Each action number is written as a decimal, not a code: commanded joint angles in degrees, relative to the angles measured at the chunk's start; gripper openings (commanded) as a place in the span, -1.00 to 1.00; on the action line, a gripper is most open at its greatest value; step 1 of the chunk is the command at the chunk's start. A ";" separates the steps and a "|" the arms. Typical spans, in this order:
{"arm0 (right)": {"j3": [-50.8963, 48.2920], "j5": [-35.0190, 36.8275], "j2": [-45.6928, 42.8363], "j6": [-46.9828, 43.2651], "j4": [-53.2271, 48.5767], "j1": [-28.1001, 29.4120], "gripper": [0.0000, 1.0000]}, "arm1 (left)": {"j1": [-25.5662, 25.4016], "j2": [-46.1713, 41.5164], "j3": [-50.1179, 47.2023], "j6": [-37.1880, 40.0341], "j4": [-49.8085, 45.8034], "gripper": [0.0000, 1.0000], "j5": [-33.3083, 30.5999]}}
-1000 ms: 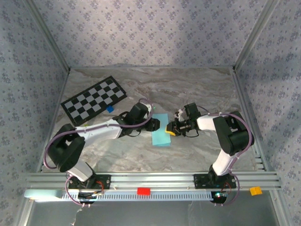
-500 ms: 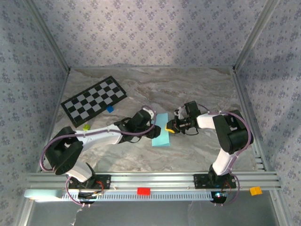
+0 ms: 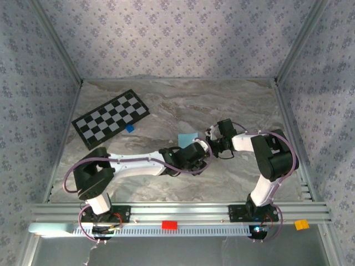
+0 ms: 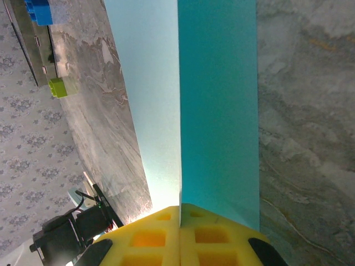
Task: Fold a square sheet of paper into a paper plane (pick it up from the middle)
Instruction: Fold the triangle a second time at the center of the table.
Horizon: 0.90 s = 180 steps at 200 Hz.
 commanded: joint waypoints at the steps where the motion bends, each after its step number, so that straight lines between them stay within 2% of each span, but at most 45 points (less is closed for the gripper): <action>1: 1.75 -1.18 0.02 0.58 -1.56 -0.48 -0.87 | -1.36 2.33 2.66 3.32 -4.69 0.17 -3.33; 69: 1.63 -0.43 -0.95 0.58 -2.43 -0.64 -0.87 | -5.20 7.50 6.39 5.62 -7.84 0.33 -7.33; 109: 1.16 -0.30 -0.98 0.98 -2.05 -0.56 -0.87 | -5.58 8.73 6.69 5.31 -8.44 0.33 -10.43; 146: 1.07 -0.40 -1.04 0.93 -2.07 -0.55 -0.86 | -5.57 9.10 7.00 5.31 -8.97 0.17 -13.17; 180: 1.06 -0.22 -1.00 0.92 -2.05 -0.55 -0.85 | -5.56 9.29 7.09 5.21 -9.01 -0.10 -14.29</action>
